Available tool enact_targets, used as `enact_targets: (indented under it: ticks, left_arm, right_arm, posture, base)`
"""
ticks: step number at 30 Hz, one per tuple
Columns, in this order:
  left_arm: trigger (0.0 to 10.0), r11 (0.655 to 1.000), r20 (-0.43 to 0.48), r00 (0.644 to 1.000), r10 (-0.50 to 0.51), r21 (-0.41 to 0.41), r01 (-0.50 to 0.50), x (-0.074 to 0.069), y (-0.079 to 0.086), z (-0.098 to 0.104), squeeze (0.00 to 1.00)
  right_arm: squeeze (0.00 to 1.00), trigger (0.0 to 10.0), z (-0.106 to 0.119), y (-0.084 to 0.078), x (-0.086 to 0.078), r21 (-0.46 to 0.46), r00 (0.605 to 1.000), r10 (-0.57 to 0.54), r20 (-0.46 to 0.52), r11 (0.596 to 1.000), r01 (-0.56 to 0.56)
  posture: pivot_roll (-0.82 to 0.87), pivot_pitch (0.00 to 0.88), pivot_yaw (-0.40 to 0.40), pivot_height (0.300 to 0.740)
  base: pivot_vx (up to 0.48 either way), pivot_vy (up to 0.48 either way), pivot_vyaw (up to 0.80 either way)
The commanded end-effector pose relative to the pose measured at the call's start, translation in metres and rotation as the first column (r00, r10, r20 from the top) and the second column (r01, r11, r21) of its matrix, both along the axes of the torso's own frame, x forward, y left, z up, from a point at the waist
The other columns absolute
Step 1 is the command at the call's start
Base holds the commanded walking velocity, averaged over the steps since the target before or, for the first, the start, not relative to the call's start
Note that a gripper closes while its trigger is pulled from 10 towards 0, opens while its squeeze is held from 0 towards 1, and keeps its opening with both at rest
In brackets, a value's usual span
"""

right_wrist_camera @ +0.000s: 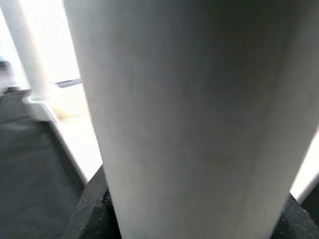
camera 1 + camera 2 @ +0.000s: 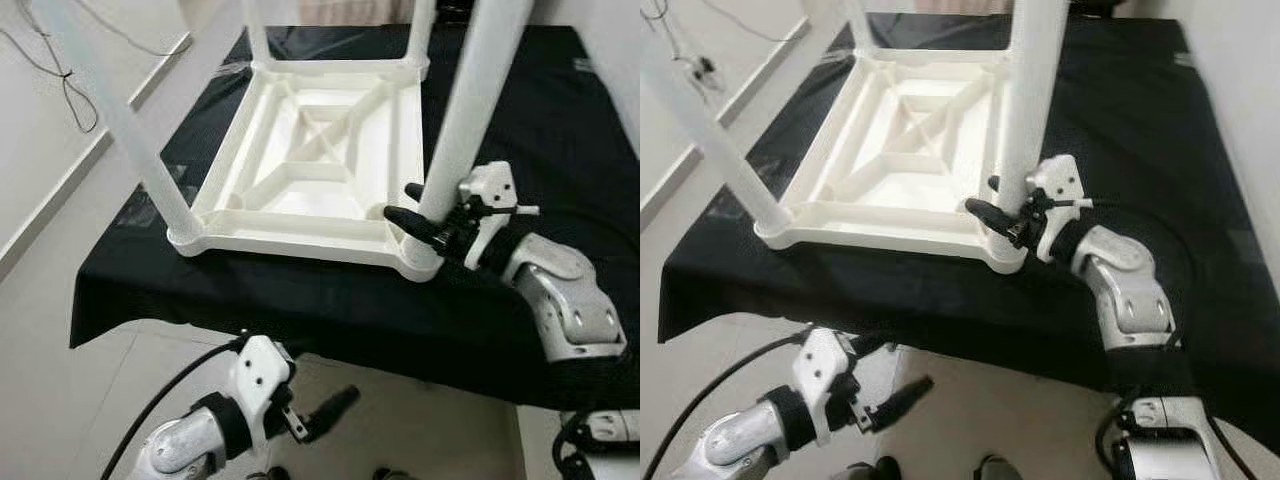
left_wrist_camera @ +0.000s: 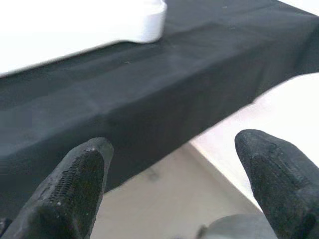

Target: Building children table

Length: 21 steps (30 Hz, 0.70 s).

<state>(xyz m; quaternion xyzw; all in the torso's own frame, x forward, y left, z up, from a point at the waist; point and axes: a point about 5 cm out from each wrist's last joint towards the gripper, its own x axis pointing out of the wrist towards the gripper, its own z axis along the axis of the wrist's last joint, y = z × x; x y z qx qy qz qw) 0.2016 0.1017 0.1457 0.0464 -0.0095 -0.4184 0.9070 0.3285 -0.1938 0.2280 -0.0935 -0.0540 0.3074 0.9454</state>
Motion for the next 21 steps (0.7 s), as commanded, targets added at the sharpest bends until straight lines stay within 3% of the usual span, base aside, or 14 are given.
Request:
enact_targets:
  ticks: [1, 2, 3, 4, 5, 6, 13, 14, 15, 16, 17, 18, 19, 21]
  left_arm:
    - [10.0, 0.999, 0.024, 0.999, 0.043, 0.009, -0.043, -0.001, 0.004, 0.000, 0.00]
    - [10.0, 0.994, 0.061, 0.992, 0.109, -0.002, -0.109, 0.000, 0.009, 0.002, 0.00]
    - [10.0, 0.994, 0.061, 0.992, 0.109, -0.002, -0.109, 0.000, 0.009, 0.002, 0.00]
    - [10.0, 0.993, 0.071, 0.991, 0.117, -0.007, -0.117, -0.002, 0.009, 0.003, 0.00]
    - [10.0, 0.993, 0.071, 0.991, 0.117, -0.007, -0.117, -0.002, 0.009, 0.003, 0.00]
    - [10.0, 0.990, 0.074, 0.988, 0.137, -0.029, -0.135, -0.003, 0.011, 0.003, 0.00]
    - [10.0, 0.989, 0.055, 0.989, 0.136, -0.058, -0.133, -0.001, 0.012, 0.001, 0.00]
    - [10.0, 0.991, 0.036, 0.992, 0.119, -0.072, -0.116, 0.000, 0.011, -0.001, 0.00]
    - [10.0, 0.991, 0.036, 0.992, 0.119, -0.072, -0.116, 0.000, 0.011, -0.001, 0.00]
    - [10.0, 0.992, 0.020, 0.995, 0.097, -0.086, -0.095, 0.001, 0.010, -0.003, 0.00]
    - [10.0, 0.992, 0.020, 0.995, 0.097, -0.086, -0.095, 0.001, 0.010, -0.003, 0.00]
    - [10.0, 0.993, 0.005, 0.997, 0.070, -0.098, -0.070, 0.002, 0.008, -0.005, 0.00]
    - [10.0, 0.993, -0.008, 0.999, 0.038, -0.109, -0.039, 0.003, 0.006, -0.006, 0.00]
    - [10.0, 0.993, -0.016, 1.000, 0.013, -0.118, -0.015, 0.004, 0.004, -0.007, 0.00]
  right_arm:
    - [0.00, 0.0, -0.042, 0.005, -0.009, -0.021, 0.980, -0.062, -0.188, 0.998, 0.059]
    - [0.00, 0.0, -0.075, -0.003, -0.030, -0.077, 0.838, -0.480, -0.258, 0.875, 0.478]
    - [0.00, 0.0, -0.075, -0.003, -0.030, -0.077, 0.838, -0.480, -0.258, 0.875, 0.478]
    - [0.00, 0.0, -0.086, 0.000, -0.044, -0.099, 0.787, -0.547, -0.284, 0.833, 0.544]
    - [0.00, 0.0, -0.086, 0.000, -0.044, -0.099, 0.787, -0.547, -0.284, 0.833, 0.544]
    - [0.00, 0.0, -0.093, 0.005, -0.057, -0.105, 0.749, -0.594, -0.294, 0.799, 0.592]
    - [0.00, 0.0, -0.087, 0.013, -0.048, -0.083, 0.775, -0.575, -0.263, 0.813, 0.576]
    - [0.00, 2.5, -0.080, 0.018, -0.040, -0.055, 0.801, -0.549, -0.239, 0.831, 0.553]
    - [0.00, 2.5, -0.080, 0.018, -0.040, -0.055, 0.801, -0.549, -0.239, 0.831, 0.553]
    - [0.00, 10.0, -0.070, 0.028, -0.031, -0.016, 0.858, -0.471, -0.204, 0.878, 0.478]
    - [0.00, 10.0, -0.070, 0.028, -0.031, -0.016, 0.858, -0.471, -0.204, 0.878, 0.478]
    - [1.00, 10.0, -0.058, 0.035, -0.021, 0.039, 0.902, -0.398, -0.166, 0.912, 0.409]
    - [1.00, 10.0, -0.041, 0.042, -0.012, 0.104, 0.950, -0.287, -0.123, 0.948, 0.300]
    - [1.00, 10.0, -0.030, 0.046, -0.006, 0.145, 0.977, -0.188, -0.100, 0.969, 0.201]
  posture:
    - [-0.05, 0.219, 0.036, 0.740]
    - [-0.05, 0.223, 0.039, 0.740]
    - [-0.05, 0.223, 0.039, 0.740]
    - [-0.05, 0.227, 0.040, 0.740]
    - [-0.05, 0.227, 0.040, 0.740]
    - [-0.06, 0.223, 0.051, 0.740]
    - [-0.06, 0.213, 0.049, 0.740]
    - [-0.05, 0.207, 0.048, 0.740]
    - [-0.05, 0.207, 0.048, 0.740]
    - [-0.05, 0.204, 0.050, 0.740]
    - [-0.05, 0.204, 0.050, 0.740]
    - [-0.05, 0.194, 0.053, 0.740]
    - [-0.05, 0.191, 0.054, 0.740]
    - [-0.04, 0.183, 0.051, 0.740]
  base:
    - [0.000, 0.000, 0.00]
    - [0.000, 0.000, 0.00]
    - [0.000, 0.000, 0.00]
    - [0.000, 0.000, 0.00]
    - [0.000, 0.000, 0.00]
    - [0.000, 0.000, 0.00]
    - [0.000, 0.000, 0.00]
    - [0.000, 0.000, 0.00]
    - [0.000, 0.000, 0.00]
    - [0.000, 0.000, 0.00]
    - [0.000, 0.000, 0.00]
    - [0.000, 0.000, 0.00]
    - [0.000, 0.000, 0.00]
    - [0.000, 0.000, 0.00]
